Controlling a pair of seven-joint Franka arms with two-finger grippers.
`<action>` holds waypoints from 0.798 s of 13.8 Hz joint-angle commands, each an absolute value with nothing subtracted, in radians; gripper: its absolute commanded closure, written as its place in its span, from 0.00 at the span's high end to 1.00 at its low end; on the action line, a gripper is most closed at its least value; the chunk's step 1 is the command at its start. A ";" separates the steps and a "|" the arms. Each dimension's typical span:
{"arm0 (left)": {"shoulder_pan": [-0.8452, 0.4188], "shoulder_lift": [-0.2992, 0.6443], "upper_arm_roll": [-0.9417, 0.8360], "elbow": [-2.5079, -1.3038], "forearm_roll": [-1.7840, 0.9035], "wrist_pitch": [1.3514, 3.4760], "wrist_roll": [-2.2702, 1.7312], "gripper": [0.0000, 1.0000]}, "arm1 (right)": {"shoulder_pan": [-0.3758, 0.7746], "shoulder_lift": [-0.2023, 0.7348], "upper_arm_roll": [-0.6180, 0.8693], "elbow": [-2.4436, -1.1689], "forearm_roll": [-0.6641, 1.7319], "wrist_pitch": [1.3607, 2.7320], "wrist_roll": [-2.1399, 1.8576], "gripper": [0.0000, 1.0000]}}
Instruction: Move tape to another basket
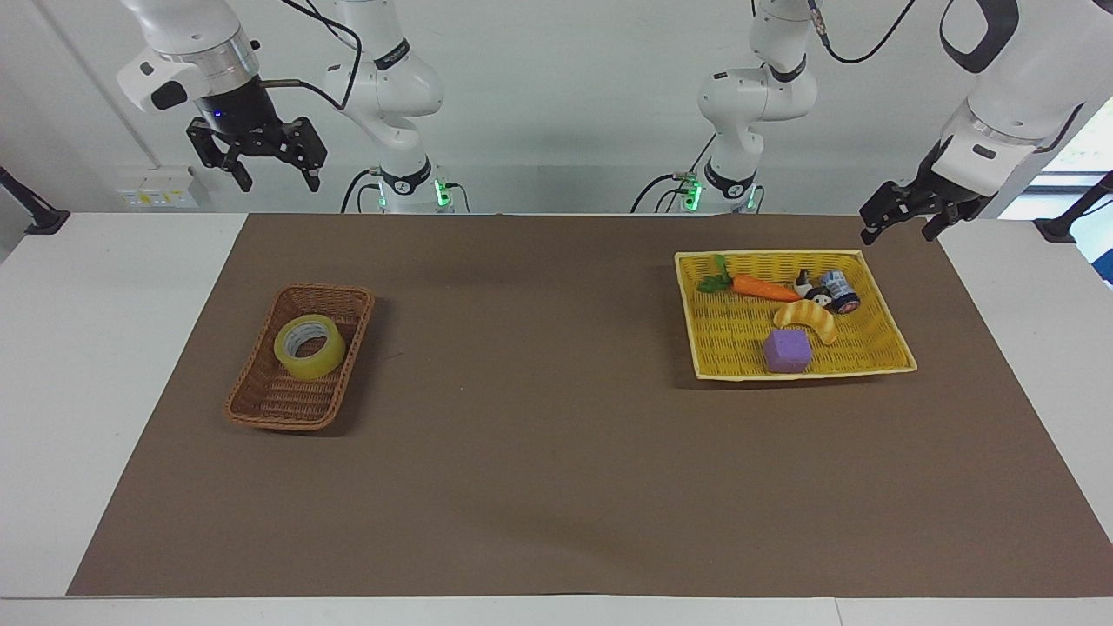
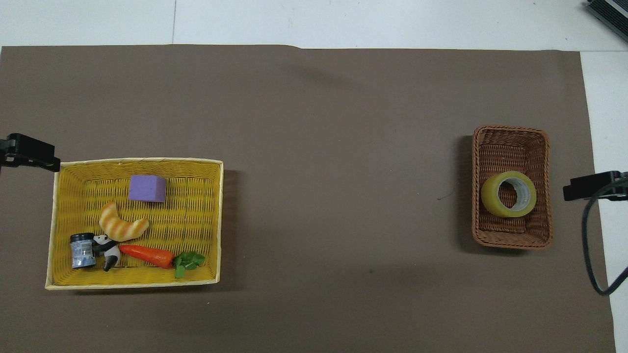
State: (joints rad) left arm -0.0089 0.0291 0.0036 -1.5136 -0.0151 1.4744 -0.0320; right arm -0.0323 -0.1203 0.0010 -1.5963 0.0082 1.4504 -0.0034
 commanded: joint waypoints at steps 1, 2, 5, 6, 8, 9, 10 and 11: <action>0.003 0.023 -0.005 -1.517 -0.009 1.459 -0.023 1.00 | -0.037 -0.138 0.008 -1.617 -0.017 1.460 -0.020 1.00; 0.003 0.023 -0.005 -1.517 -0.009 1.459 -0.023 1.00 | -0.037 -0.140 0.008 -1.617 -0.017 1.460 -0.021 1.00; 0.003 0.023 -0.005 -1.517 -0.009 1.459 -0.023 1.00 | -0.037 -0.144 0.008 -1.623 -0.018 1.462 -0.021 1.00; 0.003 0.023 -0.005 -1.517 -0.009 1.460 -0.023 1.00 | -0.037 -0.143 0.008 -1.623 -0.018 1.465 -0.023 1.00; 0.003 0.023 -0.005 -1.517 -0.009 1.460 -0.023 1.00 | -0.037 -0.144 0.008 -1.626 -0.046 1.473 -0.038 1.00; 0.003 0.023 -0.005 -1.517 -0.009 1.460 -0.023 1.00 | -0.037 -0.144 0.008 -1.626 -0.046 1.473 -0.044 1.00; 0.003 0.023 -0.005 -1.517 -0.009 1.460 -0.023 1.00 | -0.035 -0.144 0.008 -1.626 -0.046 1.473 -0.044 1.00; 0.003 0.023 -0.005 -1.517 -0.009 1.462 -0.023 1.00 | -0.035 -0.144 0.008 -1.626 -0.046 1.473 -0.043 1.00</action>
State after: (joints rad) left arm -0.0089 0.0291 0.0036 -1.5136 -0.0151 1.4739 -0.0320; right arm -0.0321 -0.1204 0.0012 -1.5964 -0.0240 1.4528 -0.0239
